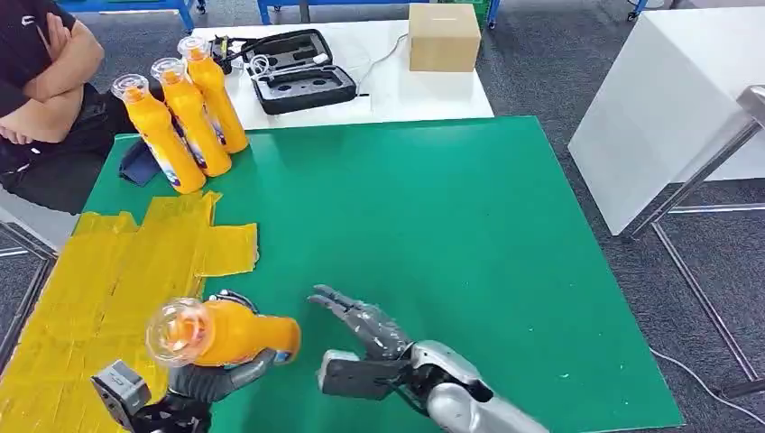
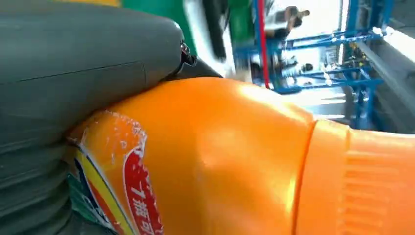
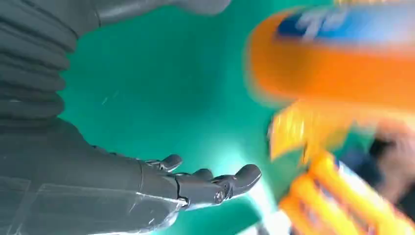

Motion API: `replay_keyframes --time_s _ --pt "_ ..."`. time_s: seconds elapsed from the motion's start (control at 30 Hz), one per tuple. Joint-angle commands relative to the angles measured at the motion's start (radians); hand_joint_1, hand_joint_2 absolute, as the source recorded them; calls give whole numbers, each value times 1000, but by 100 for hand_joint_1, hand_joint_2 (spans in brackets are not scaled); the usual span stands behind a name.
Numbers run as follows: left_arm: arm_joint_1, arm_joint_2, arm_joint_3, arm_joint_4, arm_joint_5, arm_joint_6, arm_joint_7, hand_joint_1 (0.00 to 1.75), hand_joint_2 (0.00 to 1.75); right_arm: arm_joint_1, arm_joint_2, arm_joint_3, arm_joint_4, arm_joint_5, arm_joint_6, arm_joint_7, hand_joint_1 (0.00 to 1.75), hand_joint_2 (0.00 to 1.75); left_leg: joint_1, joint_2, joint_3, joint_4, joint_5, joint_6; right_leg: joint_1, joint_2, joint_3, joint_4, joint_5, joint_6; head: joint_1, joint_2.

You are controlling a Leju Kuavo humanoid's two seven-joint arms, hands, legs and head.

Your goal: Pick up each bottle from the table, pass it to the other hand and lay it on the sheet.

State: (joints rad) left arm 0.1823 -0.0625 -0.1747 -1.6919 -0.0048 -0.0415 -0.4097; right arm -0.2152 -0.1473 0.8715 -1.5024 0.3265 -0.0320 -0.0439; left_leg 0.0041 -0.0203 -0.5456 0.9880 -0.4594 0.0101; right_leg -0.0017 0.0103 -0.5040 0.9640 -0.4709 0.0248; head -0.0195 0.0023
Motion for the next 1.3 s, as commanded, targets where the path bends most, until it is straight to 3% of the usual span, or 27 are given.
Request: replay_keyframes --time_s 0.03,0.07,0.13,0.17,0.2,0.27,0.3,1.1,1.13,1.3 --pt "-73 81 174 -2 -412 212 59 175 175 165 -107 -297 -269 32 -10 -20 0 0 1 -1 -1 1 0 -1 1 -4 1 1 -1 0 0 0" --pt "-90 90 179 4 -431 218 50 175 175 158 -101 -303 -275 23 -6 -33 0 0 1 -3 -1 1 0 -1 1 -5 1 0 -1 0 0 0" --pt "-83 125 207 38 -775 357 147 175 175 223 -116 -363 -306 41 -10 -55 0 0 1 -2 0 0 0 -1 1 -4 1 -1 0 0 0 0" --pt "-82 128 213 47 -774 358 147 175 175 234 -120 -370 -312 43 -9 -62 0 0 1 -2 0 0 0 0 1 -3 1 -1 0 0 0 0" --pt "-85 148 224 87 -946 391 219 175 175 251 -118 -393 -322 39 -4 -83 0 0 1 -2 1 -1 0 0 1 -4 2 -1 -1 0 0 0" --pt "-91 156 231 118 -952 391 223 175 175 253 -117 -401 -328 39 -1 -87 0 0 1 -1 2 -1 0 0 1 -3 3 -2 -1 0 0 0" --pt "-104 177 221 162 -1123 410 310 175 175 253 -112 -407 -331 45 3 -87 0 0 0 -1 2 -1 0 0 0 -2 2 -1 -1 0 0 0" --pt "-185 204 200 433 -1187 299 371 175 175 189 -88 -418 -251 29 53 -59 0 0 1 1 1 -1 1 0 1 -1 1 -1 1 0 0 0" --pt "-184 204 195 429 -1186 296 371 0 175 190 -87 -419 -250 28 54 -59 0 0 1 1 1 -1 1 0 1 -1 2 -2 1 0 0 0" --pt "-181 220 157 412 -1146 253 352 0 175 175 -78 -422 -234 22 69 -60 0 0 1 2 2 -1 0 0 1 0 3 -2 0 0 0 0"
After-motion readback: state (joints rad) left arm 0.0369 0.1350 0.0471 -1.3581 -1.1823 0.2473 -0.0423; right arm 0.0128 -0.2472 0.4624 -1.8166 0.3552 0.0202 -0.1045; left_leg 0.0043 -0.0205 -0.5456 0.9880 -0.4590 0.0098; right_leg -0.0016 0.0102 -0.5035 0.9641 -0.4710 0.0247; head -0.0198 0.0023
